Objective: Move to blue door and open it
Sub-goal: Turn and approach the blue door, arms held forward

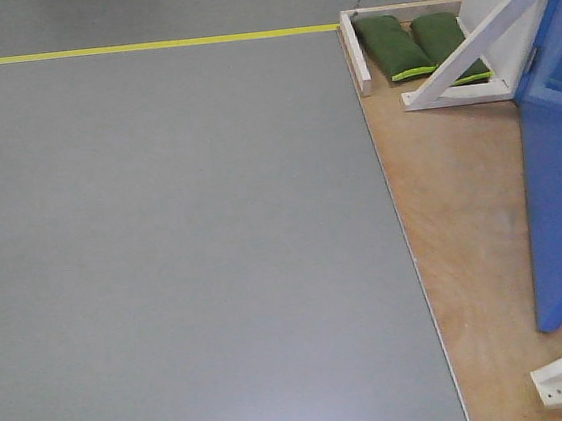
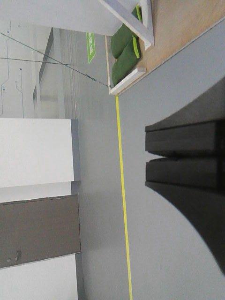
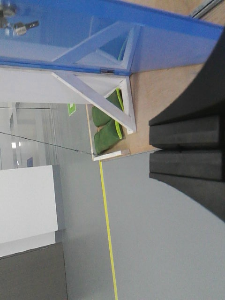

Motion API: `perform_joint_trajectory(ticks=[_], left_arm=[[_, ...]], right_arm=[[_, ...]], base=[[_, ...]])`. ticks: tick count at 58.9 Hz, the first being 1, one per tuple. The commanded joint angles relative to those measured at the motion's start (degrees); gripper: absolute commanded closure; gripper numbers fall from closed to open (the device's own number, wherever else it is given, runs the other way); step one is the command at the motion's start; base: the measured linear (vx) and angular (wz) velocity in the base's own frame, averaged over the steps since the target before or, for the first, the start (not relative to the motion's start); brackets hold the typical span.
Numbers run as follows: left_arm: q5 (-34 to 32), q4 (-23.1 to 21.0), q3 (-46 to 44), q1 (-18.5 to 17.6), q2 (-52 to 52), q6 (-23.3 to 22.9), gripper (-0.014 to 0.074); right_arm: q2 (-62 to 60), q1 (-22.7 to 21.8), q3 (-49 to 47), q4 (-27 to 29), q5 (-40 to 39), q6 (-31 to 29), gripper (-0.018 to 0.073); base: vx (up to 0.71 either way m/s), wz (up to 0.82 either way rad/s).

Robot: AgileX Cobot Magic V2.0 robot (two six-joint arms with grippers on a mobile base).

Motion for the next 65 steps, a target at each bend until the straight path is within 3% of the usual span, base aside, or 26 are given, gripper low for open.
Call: perform_joint_trajectory(ticks=[1,65], left_arm=[[-4.8,-0.1,-1.6,0.0,-0.8,-0.4,0.0524],[-4.8,-0.1,-1.6,0.0,-0.8,-0.4,0.0524]], right_arm=[[-0.8,-0.3,0.1,-0.1,-4.8,-0.1,0.0561],[-0.8,-0.3,0.1,-0.1,-4.8,-0.1,0.0561]], base=[[0.45,0.0],[0.34,-0.02]])
